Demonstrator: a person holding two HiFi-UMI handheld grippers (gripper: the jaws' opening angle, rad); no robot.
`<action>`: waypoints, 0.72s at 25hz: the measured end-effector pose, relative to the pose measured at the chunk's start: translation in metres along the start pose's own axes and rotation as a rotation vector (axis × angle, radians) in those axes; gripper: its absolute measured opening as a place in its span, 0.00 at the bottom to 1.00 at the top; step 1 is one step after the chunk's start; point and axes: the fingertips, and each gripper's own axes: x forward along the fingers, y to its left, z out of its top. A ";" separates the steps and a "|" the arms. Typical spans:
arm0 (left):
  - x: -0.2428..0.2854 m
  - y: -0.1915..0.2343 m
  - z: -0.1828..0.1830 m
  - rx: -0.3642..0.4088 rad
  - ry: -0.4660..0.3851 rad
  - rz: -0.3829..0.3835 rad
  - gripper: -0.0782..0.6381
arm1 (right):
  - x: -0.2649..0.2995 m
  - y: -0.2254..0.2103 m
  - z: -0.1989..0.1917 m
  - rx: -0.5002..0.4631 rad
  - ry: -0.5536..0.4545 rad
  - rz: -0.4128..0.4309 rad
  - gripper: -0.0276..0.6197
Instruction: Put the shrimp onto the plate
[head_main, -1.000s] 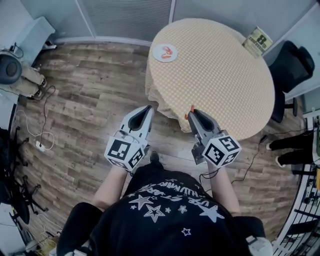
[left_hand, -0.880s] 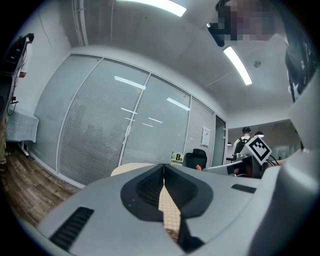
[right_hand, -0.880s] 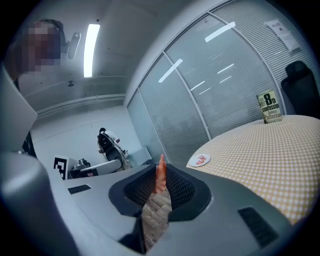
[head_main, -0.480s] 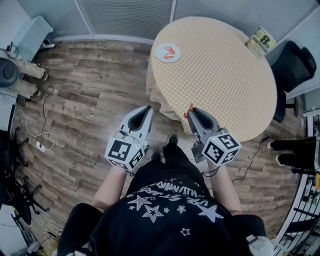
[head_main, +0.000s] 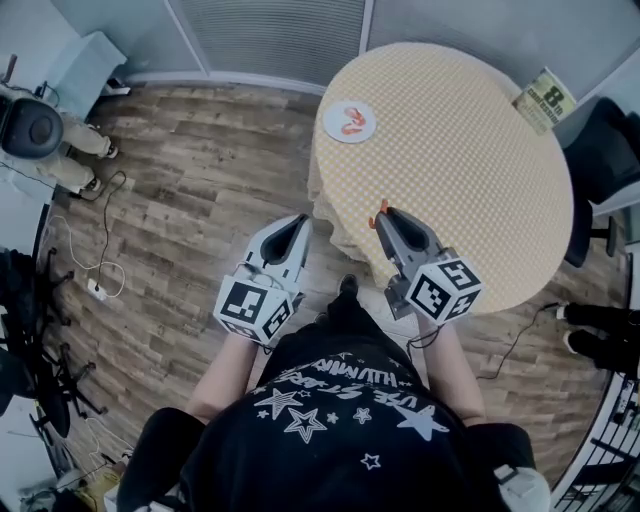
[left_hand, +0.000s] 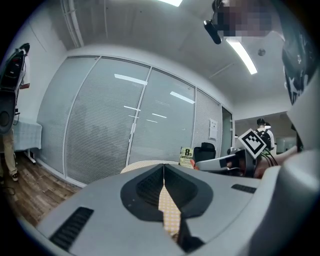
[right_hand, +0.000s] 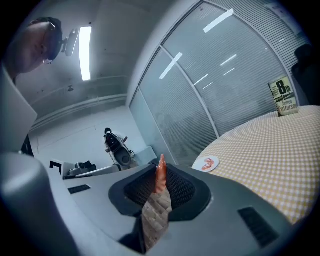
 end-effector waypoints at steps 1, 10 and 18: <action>0.007 0.001 0.001 0.003 0.003 0.003 0.12 | 0.003 -0.005 0.002 0.004 0.000 0.004 0.15; 0.059 0.016 0.008 0.023 0.025 0.044 0.12 | 0.035 -0.060 0.018 0.050 0.018 0.023 0.15; 0.103 0.025 0.008 0.022 0.053 0.087 0.12 | 0.060 -0.099 0.028 0.073 0.021 0.072 0.15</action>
